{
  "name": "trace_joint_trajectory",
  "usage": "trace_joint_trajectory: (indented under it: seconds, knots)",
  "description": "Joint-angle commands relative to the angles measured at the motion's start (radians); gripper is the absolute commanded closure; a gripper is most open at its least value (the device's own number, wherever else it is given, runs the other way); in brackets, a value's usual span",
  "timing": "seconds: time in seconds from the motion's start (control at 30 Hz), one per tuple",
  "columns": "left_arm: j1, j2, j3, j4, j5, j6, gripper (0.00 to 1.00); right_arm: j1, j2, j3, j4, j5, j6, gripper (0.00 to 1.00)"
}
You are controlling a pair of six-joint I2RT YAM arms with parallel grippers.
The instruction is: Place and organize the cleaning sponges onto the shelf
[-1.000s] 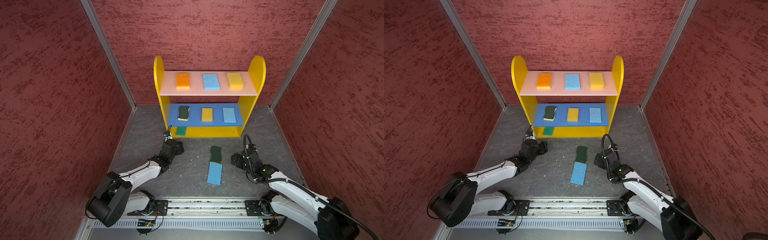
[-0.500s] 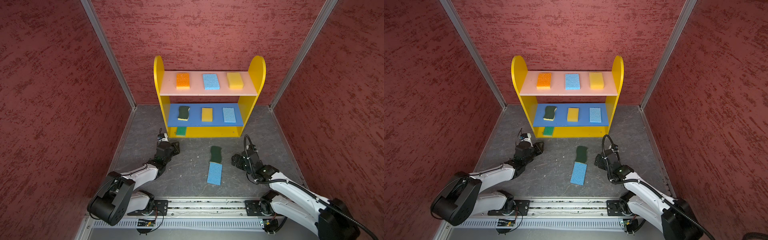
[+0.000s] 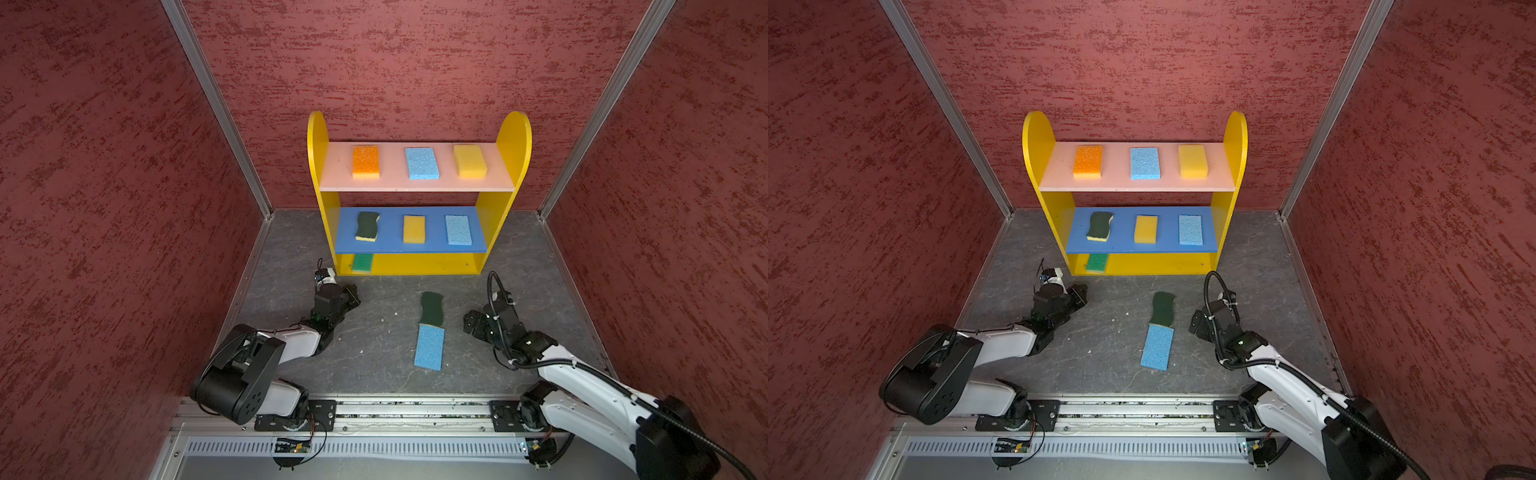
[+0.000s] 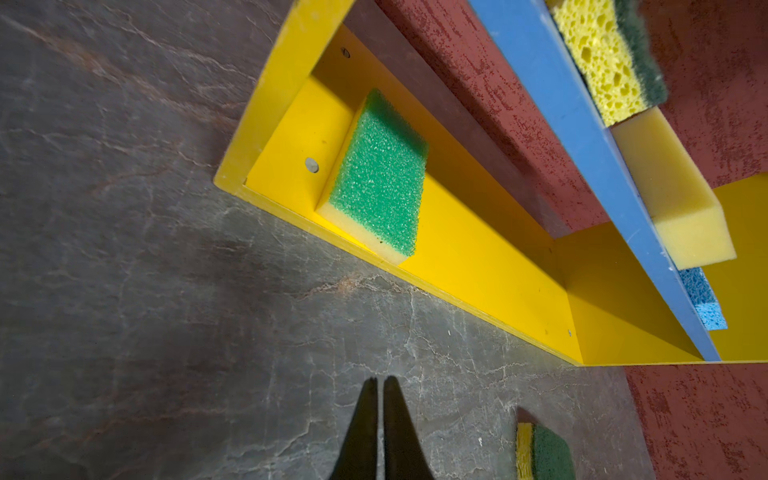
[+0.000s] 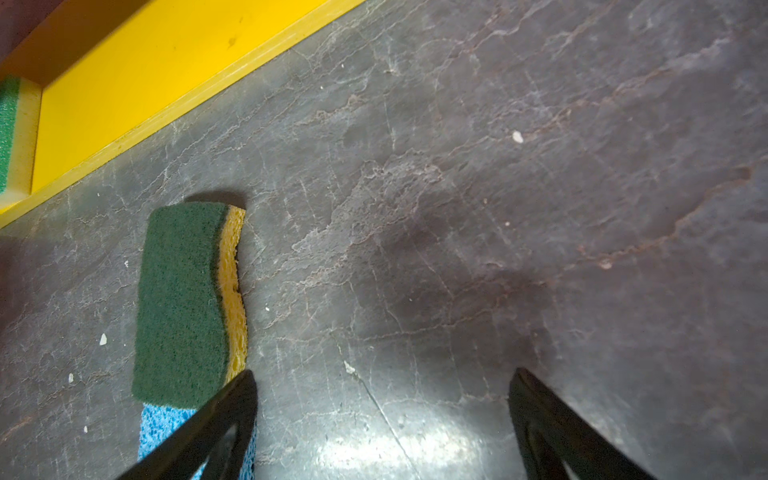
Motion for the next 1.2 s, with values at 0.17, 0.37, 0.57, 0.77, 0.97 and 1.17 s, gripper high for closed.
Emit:
trace_joint_trajectory:
  seconds: [0.17,0.37,0.57,0.77,0.97,1.17]
  knots:
    - [0.02,0.129,-0.008,0.179,0.01,-0.087,1.0,-0.004,0.007,-0.01,0.01,0.015,-0.009,0.05]
    - [0.028,0.23,-0.013,0.293,0.0,-0.155,1.0,-0.003,0.003,-0.01,0.0,0.027,-0.016,0.05]
    - [0.026,0.343,-0.016,0.42,-0.012,-0.217,1.0,-0.004,0.009,-0.013,0.007,0.037,-0.02,0.05]
    - [0.027,0.444,-0.003,0.514,-0.028,-0.27,1.0,-0.004,0.033,-0.008,0.019,0.035,-0.026,0.05]
    - [0.019,0.493,0.032,0.517,-0.039,-0.289,1.0,-0.004,0.044,-0.007,0.029,0.037,-0.029,0.05]
    - [0.015,0.499,0.069,0.473,-0.058,-0.32,1.0,-0.004,0.05,-0.001,0.031,0.041,-0.035,0.05]
